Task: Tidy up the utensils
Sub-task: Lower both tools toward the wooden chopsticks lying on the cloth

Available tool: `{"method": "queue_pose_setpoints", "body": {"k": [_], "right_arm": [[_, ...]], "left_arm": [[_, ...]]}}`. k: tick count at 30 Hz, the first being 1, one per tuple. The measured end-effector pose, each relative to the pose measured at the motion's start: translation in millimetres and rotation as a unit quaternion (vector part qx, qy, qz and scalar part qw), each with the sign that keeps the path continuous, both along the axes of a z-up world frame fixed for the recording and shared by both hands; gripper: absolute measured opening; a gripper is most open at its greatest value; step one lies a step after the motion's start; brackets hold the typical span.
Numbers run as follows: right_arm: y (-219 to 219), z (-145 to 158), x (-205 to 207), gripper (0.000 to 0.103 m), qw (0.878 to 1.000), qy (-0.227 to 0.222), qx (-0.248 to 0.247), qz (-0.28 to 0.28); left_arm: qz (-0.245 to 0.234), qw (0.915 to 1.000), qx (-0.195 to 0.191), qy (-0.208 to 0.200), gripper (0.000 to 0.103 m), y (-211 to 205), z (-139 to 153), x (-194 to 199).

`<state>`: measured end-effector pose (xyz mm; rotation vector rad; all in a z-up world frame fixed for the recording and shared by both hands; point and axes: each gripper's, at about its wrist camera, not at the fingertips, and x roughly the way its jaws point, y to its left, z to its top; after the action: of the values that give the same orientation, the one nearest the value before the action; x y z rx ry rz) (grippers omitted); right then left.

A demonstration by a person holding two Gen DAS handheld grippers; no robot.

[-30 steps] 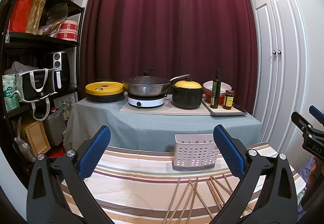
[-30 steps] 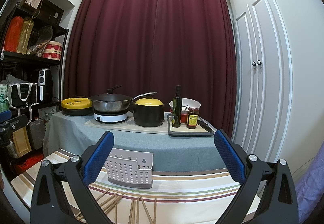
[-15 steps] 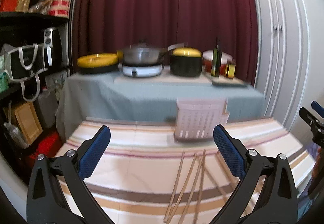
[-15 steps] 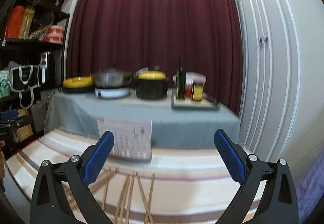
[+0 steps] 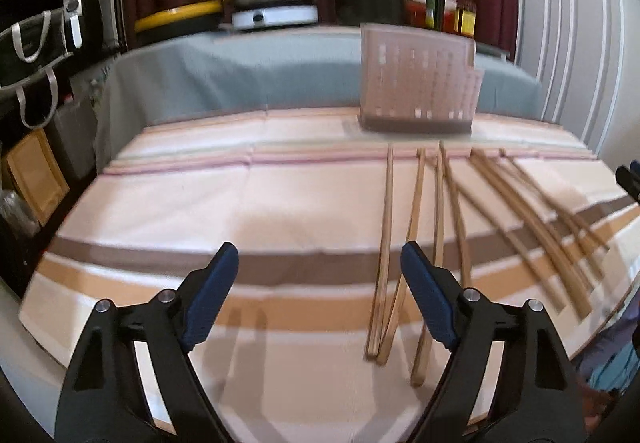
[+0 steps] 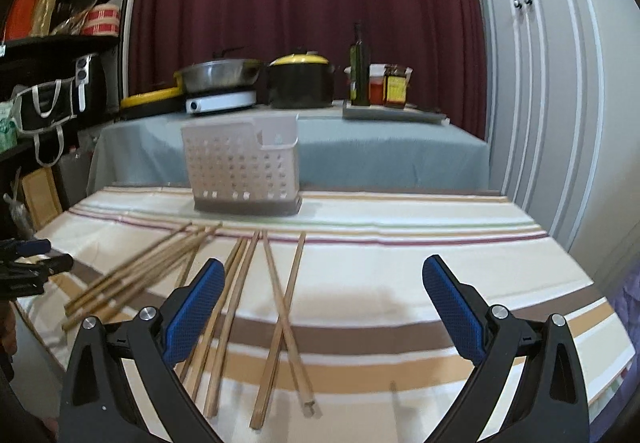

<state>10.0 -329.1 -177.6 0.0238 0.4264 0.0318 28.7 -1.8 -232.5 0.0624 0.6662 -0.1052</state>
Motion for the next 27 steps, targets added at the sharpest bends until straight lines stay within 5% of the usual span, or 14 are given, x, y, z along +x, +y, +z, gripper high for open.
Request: {"method": "queue_pose_setpoints", "body": {"k": [6, 17, 27], "right_arm": [[2.5, -11.8, 2.8, 0.096, 1.0, 0.008, 0.001, 0.011], [7.9, -19.7, 6.7, 0.096, 1.0, 0.011, 0.006, 0.023], [3.9, -31.9, 2.6, 0.096, 1.0, 0.017, 0.016, 0.019]], "left_arm": [[-0.006, 0.9997, 0.022, 0.01, 0.076, -7.2, -26.0, 4.0], [-0.006, 0.9997, 0.019, 0.011, 0.075, -5.3, -28.1, 9.1], [-0.044, 0.9989, 0.011, -0.008, 0.045, -10.3, -33.9, -0.6]]}}
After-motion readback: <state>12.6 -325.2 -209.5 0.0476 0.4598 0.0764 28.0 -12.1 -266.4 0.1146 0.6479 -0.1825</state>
